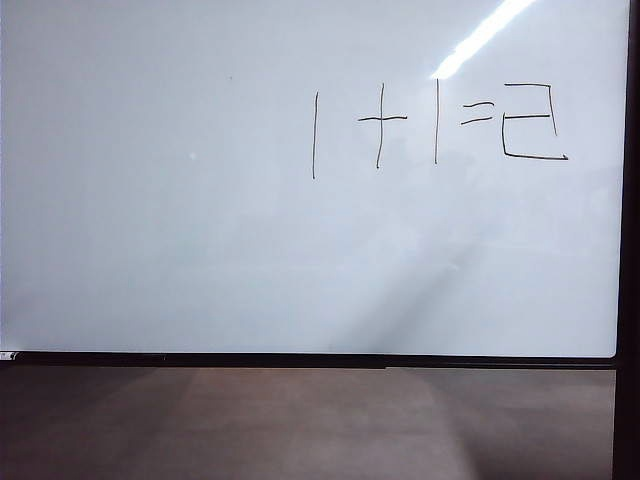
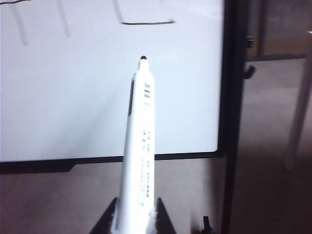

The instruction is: Reach to the right to find the marker pen, pick it up, and write the answer to the math problem on the whiteboard.

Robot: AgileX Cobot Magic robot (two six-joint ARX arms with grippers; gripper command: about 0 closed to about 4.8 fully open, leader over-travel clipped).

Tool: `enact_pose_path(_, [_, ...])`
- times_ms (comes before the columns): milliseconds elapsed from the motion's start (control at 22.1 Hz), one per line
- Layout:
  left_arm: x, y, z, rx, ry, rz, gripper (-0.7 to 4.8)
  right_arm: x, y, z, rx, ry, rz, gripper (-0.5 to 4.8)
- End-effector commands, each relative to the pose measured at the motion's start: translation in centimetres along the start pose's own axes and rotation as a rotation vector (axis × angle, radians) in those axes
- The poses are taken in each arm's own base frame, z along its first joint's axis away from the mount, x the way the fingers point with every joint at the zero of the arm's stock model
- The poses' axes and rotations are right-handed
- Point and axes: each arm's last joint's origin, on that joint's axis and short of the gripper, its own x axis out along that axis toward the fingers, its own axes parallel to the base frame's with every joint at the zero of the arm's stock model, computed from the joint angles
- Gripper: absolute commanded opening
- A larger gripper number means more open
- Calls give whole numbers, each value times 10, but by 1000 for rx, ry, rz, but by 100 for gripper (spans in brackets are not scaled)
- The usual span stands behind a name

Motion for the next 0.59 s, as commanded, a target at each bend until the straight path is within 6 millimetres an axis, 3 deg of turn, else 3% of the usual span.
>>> enact_pose_path(45, [0, 0, 1, -1, -10, -4, -5, 0, 1, 1, -27, -16, 15, -6])
enact_pose_path(589, [0, 0, 1, -1, -10, -4, -5, 0, 0, 1, -56, -20, -6, -6])
